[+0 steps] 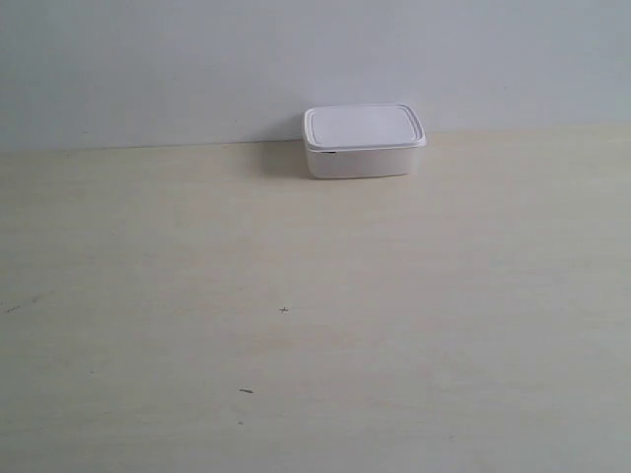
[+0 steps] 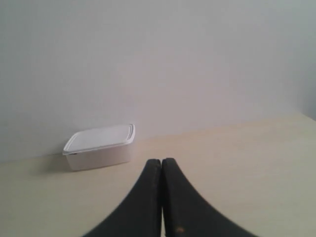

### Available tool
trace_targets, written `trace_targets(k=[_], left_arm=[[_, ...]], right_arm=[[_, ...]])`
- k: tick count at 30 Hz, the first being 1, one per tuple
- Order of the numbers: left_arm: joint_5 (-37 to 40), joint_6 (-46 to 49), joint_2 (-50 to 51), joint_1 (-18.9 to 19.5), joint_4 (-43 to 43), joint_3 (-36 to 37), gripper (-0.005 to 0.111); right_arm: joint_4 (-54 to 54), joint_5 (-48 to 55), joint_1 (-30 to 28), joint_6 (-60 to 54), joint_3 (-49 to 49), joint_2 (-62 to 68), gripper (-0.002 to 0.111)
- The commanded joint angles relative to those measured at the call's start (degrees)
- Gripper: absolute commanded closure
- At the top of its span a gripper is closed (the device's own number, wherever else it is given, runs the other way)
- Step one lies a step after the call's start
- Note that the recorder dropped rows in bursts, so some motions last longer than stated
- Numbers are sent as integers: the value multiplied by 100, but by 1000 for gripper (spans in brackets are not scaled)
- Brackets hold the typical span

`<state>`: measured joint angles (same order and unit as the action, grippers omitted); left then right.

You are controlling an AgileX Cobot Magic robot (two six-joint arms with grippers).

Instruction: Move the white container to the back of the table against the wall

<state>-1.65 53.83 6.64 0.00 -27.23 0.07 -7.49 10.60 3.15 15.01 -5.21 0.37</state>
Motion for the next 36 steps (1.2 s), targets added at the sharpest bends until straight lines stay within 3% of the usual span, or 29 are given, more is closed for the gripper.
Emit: trace_targets(k=[1, 4, 16, 28, 36], left_arm=[[374, -27, -57, 4, -92, -7, 107], [847, -27, -205, 4, -92, -7, 107], [1223, -27, -664, 4, 307, -7, 107], [1262, -27, -664, 4, 336, -7, 107], [1289, -27, -664, 17, 1060, -7, 107]], right_arm=[[-17, -363, -21, 4, 504, -37, 108], [-17, -240, -21, 4, 521, -37, 108], [5, 537, -21, 4, 521, -37, 108], [-13, 532, -21, 4, 521, -37, 108], [-13, 532, -21, 4, 521, -37, 108]])
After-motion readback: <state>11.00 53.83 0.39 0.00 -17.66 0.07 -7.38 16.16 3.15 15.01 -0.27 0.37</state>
